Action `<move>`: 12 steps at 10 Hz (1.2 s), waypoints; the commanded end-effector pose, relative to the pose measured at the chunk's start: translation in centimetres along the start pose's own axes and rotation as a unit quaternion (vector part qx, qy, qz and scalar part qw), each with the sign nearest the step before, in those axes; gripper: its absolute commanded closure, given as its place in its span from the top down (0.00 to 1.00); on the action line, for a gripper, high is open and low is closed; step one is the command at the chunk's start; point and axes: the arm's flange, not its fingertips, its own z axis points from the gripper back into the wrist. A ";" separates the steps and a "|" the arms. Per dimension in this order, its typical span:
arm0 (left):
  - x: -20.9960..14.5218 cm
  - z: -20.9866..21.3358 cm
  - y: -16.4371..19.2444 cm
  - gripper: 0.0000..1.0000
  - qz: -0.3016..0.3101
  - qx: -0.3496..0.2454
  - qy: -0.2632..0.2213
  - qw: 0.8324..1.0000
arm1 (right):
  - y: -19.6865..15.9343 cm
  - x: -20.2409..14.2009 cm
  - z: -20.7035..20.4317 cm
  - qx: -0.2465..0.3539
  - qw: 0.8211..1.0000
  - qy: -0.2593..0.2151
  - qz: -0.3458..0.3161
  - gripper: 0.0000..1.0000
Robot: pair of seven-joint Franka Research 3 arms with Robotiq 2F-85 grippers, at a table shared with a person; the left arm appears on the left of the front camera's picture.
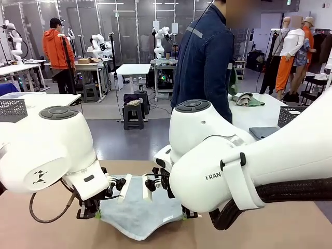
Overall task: Fold the towels and place them in the basket.
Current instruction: When a person lays out a Towel with hook on the table, fold it in half twice.
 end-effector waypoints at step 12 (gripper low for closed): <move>-5.1 -0.3 17.4 0.03 0.014 -0.006 -0.016 1.000 | -15.6 -5.4 1.7 0.019 0.999 -0.047 0.019 0.05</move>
